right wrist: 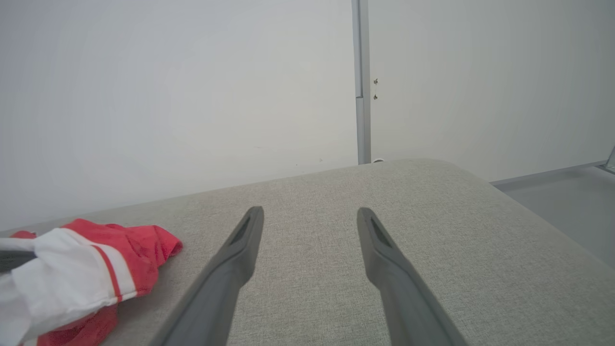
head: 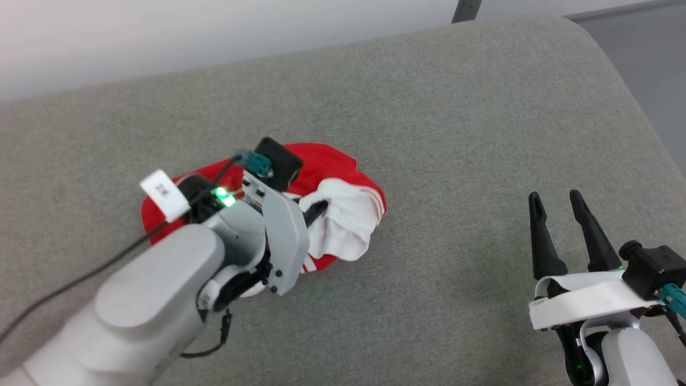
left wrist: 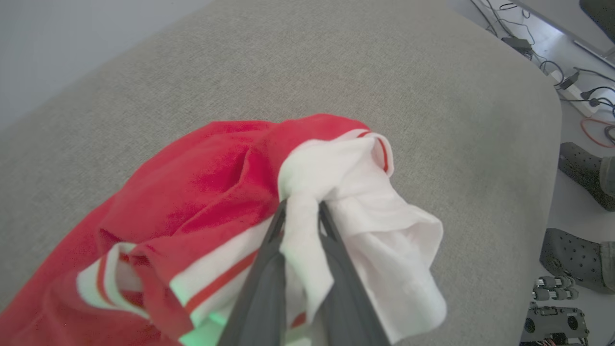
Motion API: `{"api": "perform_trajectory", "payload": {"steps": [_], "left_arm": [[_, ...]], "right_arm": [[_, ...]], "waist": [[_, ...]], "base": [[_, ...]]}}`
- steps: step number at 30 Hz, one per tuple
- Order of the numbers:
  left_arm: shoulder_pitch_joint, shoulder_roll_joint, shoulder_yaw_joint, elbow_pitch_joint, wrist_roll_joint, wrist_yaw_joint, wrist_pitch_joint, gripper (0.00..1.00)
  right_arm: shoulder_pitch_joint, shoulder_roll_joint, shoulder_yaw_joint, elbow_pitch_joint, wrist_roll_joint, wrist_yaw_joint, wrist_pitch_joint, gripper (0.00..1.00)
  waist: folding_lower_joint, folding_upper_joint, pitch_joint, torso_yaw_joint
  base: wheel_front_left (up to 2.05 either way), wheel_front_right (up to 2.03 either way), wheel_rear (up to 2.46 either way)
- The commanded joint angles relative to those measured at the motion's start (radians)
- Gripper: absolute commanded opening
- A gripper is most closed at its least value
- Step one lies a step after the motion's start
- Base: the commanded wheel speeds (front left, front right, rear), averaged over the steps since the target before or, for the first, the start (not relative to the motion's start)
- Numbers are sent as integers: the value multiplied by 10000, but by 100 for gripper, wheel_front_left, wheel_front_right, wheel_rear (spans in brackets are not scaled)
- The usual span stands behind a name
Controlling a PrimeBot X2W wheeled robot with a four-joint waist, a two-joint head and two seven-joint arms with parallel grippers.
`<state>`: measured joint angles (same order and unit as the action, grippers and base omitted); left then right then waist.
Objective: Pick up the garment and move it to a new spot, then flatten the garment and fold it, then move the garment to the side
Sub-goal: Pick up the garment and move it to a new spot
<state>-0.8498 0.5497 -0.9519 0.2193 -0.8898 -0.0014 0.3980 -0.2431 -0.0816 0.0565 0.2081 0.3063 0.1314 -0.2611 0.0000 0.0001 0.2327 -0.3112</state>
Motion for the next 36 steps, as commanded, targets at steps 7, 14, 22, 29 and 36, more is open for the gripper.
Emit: {"api": "perform_trajectory", "payload": {"steps": [7, 14, 22, 29, 36], "left_arm": [[245, -697, -363, 1631, 100, -388, -365, 0], [359, -1359, -754, 3335, 137, -777, -648, 0], [350, -1956, -915, 4658, -96, -1096, -1052, 9], [301, -2127, -922, 5085, -424, -1220, -1362, 100], [293, -2031, -941, 4943, -663, -1276, -1822, 100]], "right_arm": [[-167, 74, 32, -35, 9, -14, -51, 100], [-207, 58, 104, 35, -27, -14, -53, 100], [-109, -88, 204, 100, -28, -14, -54, 100], [101, -286, 262, 212, 28, -14, -53, 100], [246, -554, 320, 308, 142, -14, -53, 100]], "waist": [[0, -1, 95, -39], [0, -1, 20, 9], [0, -1, -265, 111], [0, -1, -720, 354], [0, -1, -1205, 764]], "base": [[0, 0, 0], [0, 0, 0], [0, 0, 0], [0, 0, 0], [0, 0, 0]]}}
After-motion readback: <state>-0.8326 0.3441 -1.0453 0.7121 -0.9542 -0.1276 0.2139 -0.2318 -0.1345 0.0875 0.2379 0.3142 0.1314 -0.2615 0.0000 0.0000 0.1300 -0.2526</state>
